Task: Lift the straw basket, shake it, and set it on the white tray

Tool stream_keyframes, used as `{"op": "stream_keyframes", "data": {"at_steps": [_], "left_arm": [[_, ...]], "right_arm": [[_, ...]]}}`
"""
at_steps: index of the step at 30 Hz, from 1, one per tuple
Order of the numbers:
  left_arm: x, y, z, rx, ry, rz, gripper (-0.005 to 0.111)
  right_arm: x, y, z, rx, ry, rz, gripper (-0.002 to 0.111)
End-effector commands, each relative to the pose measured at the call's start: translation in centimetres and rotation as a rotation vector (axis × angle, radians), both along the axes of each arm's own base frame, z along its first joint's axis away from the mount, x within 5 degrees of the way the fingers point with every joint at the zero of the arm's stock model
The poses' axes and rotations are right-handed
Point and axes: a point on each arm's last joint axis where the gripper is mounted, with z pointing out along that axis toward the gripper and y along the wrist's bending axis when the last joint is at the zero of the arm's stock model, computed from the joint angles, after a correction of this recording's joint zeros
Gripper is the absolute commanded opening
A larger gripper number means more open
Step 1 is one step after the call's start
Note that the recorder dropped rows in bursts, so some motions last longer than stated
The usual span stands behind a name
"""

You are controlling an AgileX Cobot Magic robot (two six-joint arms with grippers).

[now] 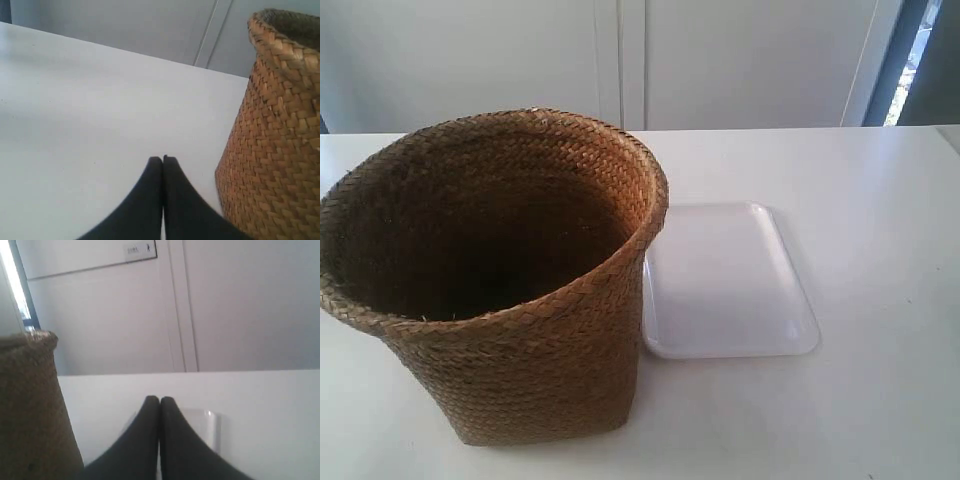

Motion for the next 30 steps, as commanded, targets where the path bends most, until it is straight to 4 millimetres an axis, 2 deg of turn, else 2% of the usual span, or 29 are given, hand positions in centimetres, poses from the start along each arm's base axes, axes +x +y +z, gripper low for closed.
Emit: {"op": "stream_keyframes", "data": {"at_steps": [1, 3, 7, 10, 12, 15, 19, 20, 22, 24, 26, 30], "left_arm": [[0.1, 0.3, 0.4, -0.025, -0.064, 0.033, 0.000], [0.1, 0.4, 0.8, -0.094, -0.110, 0.056, 0.000], [0.1, 0.7, 1.4, -0.348, -0.185, 0.099, 0.000], [-0.1, 1.2, 2.5, -0.377, -0.314, 0.138, 0.000], [0.0, 1.1, 2.3, -0.445, -0.295, 0.132, 0.000], [0.1, 0.4, 0.8, -0.378, -0.115, 0.082, 0.000], [0.0, 0.0, -0.1, -0.164, -0.002, 0.030, 0.000], [0.0, 0.0, -0.2, -0.165, 0.009, 0.026, 0.000], [0.0, 0.3, 0.4, -0.210, -0.062, 0.056, 0.000], [0.0, 0.9, 2.0, -0.251, -0.244, 0.113, 0.000], [-0.1, 1.3, 2.8, -0.256, -0.343, 0.140, 0.000], [-0.1, 1.3, 2.8, -0.275, -0.344, 0.139, 0.000]], "right_arm": [[-0.3, 0.0, 1.1, 0.054, -0.139, 0.012, 0.000], [-0.4, 0.0, 1.6, 0.081, -0.189, 0.019, 0.000], [-0.7, 0.0, 2.5, 0.208, -0.272, 0.050, 0.000], [-1.3, -0.1, 3.8, 0.223, -0.424, 0.066, 0.000], [-1.0, -0.1, 3.2, 0.219, -0.355, 0.060, 0.000], [-0.6, 0.0, 2.2, 0.200, -0.237, 0.046, 0.000], [-0.9, 0.0, 3.0, 0.258, -0.325, 0.070, 0.000], [-0.9, 0.0, 3.0, 0.256, -0.315, 0.068, 0.000], [-1.0, -0.1, 3.2, 0.259, -0.346, 0.072, 0.000], [-1.2, -0.1, 3.8, 0.326, -0.398, 0.098, 0.000], [-0.6, 0.0, 4.6, 0.327, -0.353, 0.094, 0.000], [1.5, 0.4, 5.6, 0.291, -0.253, 0.074, 0.000]]}}
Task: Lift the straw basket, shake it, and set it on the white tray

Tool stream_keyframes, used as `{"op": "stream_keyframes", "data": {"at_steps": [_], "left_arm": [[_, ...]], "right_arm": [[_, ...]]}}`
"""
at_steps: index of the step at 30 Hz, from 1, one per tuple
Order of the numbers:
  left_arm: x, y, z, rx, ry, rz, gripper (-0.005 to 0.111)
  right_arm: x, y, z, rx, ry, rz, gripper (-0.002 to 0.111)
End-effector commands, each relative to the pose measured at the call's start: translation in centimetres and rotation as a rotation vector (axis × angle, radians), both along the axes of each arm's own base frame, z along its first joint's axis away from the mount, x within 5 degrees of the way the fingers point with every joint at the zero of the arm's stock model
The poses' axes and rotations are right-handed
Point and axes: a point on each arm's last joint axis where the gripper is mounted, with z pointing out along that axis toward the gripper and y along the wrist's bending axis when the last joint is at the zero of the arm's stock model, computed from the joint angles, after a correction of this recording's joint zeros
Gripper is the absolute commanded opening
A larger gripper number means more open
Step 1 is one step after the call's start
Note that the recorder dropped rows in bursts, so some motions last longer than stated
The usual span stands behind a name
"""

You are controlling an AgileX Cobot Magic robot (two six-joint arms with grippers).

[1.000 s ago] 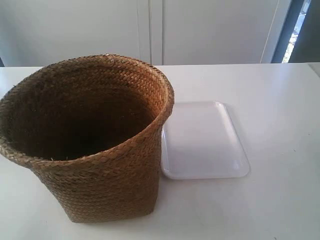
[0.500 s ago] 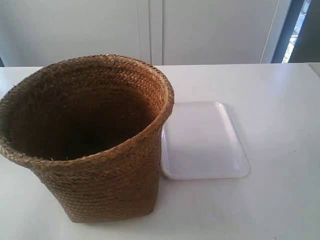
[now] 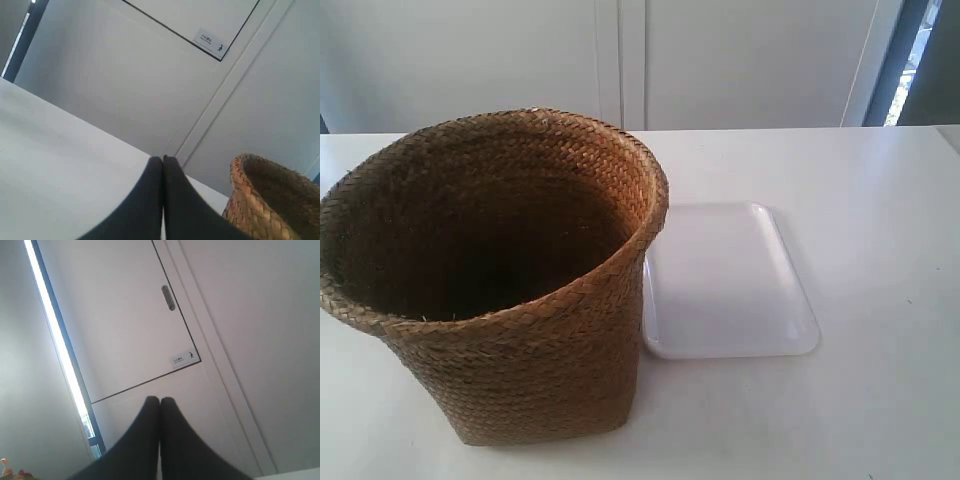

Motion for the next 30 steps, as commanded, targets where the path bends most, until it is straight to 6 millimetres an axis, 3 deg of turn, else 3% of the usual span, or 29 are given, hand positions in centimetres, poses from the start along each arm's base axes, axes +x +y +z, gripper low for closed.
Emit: {"op": "stream_keyframes", "data": {"at_steps": [1, 3, 6, 12, 16, 24, 30], "left_arm": [[0.0, 0.0, -0.1, -0.025, -0.007, -0.002, 0.000], [-0.1, 0.2, 0.3, -0.104, -0.064, 0.002, 0.000], [-0.4, 0.5, 1.3, -0.154, -0.165, 0.021, 0.000], [0.3, 0.0, 6.6, -0.046, -0.110, -0.011, 0.000], [1.7, -0.1, 9.5, 0.017, -0.025, -0.024, 0.000], [5.0, -0.4, 15.3, 0.242, 0.216, -0.084, 0.000], [8.3, -0.5, 17.9, 0.401, 0.422, -0.169, 0.000]], "right_arm": [[2.3, 0.4, 1.0, -0.040, 0.093, -0.011, 0.000], [3.3, 0.6, 1.9, -0.060, 0.067, -0.020, 0.000], [5.1, 1.0, 5.0, -0.069, 0.058, -0.022, 0.000], [9.5, 1.9, 9.2, -0.148, 0.232, -0.019, 0.000], [11.3, 2.0, 10.4, -0.247, 0.384, -0.052, 0.000], [12.5, 1.7, 13.1, -0.481, 0.530, -0.119, 0.000], [15.2, 1.9, 14.3, -0.606, 0.685, -0.124, 0.000]]}}
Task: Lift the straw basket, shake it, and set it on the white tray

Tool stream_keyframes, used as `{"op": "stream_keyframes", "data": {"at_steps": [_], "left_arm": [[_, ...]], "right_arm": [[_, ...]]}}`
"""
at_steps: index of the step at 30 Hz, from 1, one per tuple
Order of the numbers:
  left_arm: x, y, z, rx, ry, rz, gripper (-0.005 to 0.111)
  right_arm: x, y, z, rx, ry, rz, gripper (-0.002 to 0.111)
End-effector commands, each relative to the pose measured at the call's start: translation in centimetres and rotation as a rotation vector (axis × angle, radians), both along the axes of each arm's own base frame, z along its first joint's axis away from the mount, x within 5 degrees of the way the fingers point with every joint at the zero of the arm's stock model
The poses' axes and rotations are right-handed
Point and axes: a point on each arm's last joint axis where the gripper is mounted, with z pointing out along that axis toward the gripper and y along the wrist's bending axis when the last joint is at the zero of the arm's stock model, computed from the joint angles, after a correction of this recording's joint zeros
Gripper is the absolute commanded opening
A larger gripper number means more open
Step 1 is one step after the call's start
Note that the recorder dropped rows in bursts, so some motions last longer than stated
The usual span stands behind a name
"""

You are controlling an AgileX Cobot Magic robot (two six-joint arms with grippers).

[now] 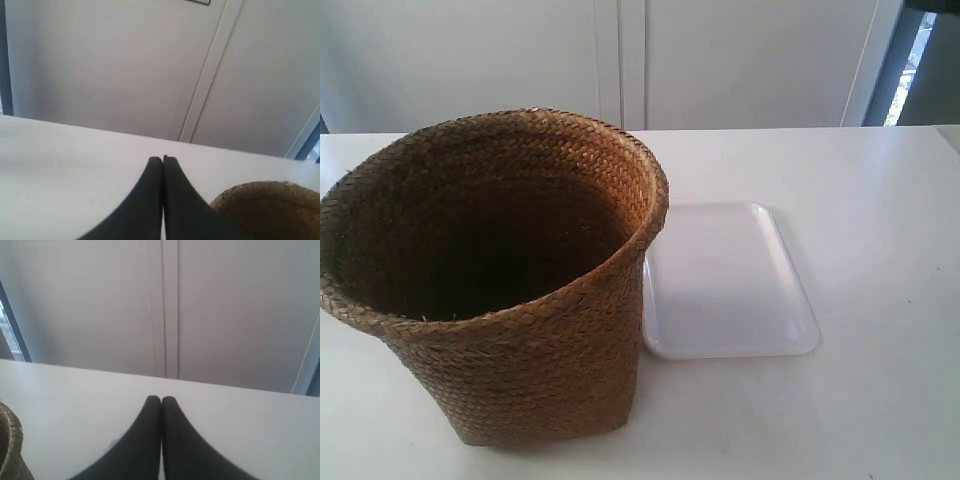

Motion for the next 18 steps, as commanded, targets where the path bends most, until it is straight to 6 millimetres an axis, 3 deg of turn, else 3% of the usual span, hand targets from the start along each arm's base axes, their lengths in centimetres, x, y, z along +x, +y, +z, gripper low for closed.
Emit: {"op": "stream_keyframes", "data": {"at_steps": [1, 7, 15, 18], "left_arm": [[2.6, 0.0, 1.3, 0.140, 0.173, -0.064, 0.000], [6.7, 0.1, 2.8, 0.182, 0.388, -0.134, 0.000], [11.8, -0.1, 1.0, 0.192, 0.746, -0.299, 0.000], [13.0, -0.3, 0.3, 0.171, 0.849, -0.363, 0.000]], "right_arm": [[2.5, 0.2, 0.3, -0.121, 0.150, -0.005, 0.000], [7.0, 0.7, -0.2, -0.214, 0.414, -0.008, 0.000], [11.9, 1.3, -2.5, -0.299, 0.802, -0.009, 0.000], [13.1, 1.5, -2.7, -0.301, 0.816, -0.009, 0.000]]}}
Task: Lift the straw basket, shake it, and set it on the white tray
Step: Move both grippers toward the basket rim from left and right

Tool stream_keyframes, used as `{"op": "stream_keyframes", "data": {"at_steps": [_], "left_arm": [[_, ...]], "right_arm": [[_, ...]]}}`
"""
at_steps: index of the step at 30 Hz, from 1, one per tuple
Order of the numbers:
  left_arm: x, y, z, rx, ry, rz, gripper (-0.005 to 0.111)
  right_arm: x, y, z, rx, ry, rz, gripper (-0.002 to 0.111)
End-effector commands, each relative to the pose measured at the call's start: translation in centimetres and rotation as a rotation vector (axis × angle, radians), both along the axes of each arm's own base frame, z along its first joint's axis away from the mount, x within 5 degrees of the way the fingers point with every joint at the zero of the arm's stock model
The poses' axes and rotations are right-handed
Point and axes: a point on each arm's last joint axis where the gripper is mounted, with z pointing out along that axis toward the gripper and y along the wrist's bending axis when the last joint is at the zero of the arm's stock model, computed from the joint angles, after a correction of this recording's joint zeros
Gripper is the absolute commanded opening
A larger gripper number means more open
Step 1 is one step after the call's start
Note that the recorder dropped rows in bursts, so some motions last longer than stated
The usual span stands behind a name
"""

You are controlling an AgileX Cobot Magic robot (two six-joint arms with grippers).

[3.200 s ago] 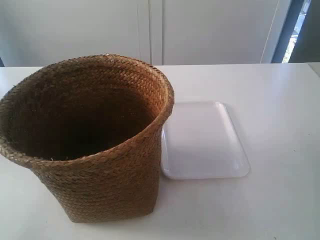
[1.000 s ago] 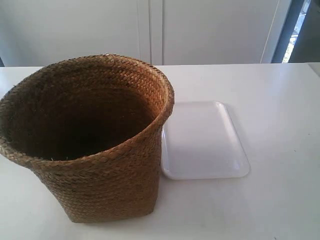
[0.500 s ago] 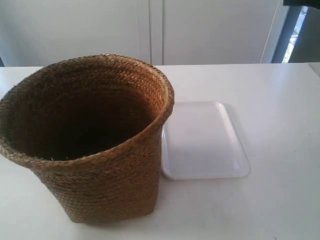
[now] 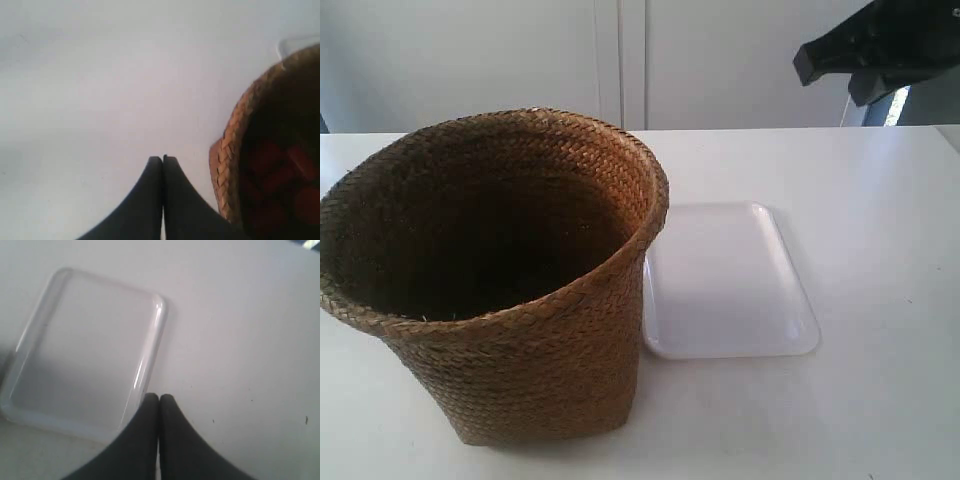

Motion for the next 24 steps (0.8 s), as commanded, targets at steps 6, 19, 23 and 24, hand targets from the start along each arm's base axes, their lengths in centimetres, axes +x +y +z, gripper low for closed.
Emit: {"op": "stream_keyframes", "data": {"at_steps": [6, 19, 23, 24], "left_arm": [[1.3, -0.4, -1.0, -0.023, 0.175, -0.091, 0.000], [3.2, -1.2, -2.9, -0.160, 0.263, -0.115, 0.025], [3.2, -1.3, -2.9, -0.167, 0.258, -0.115, 0.049], [3.2, -1.3, -2.9, -0.167, 0.258, -0.115, 0.052]], "right_arm": [[1.9, 0.9, -0.2, 0.082, 0.017, -0.009, 0.000], [3.4, 3.6, -2.4, 0.293, 0.109, 0.125, 0.042], [3.5, 3.7, -2.4, 0.303, 0.100, 0.135, 0.057], [3.5, 3.7, -2.2, 0.300, 0.079, 0.140, 0.057]]}}
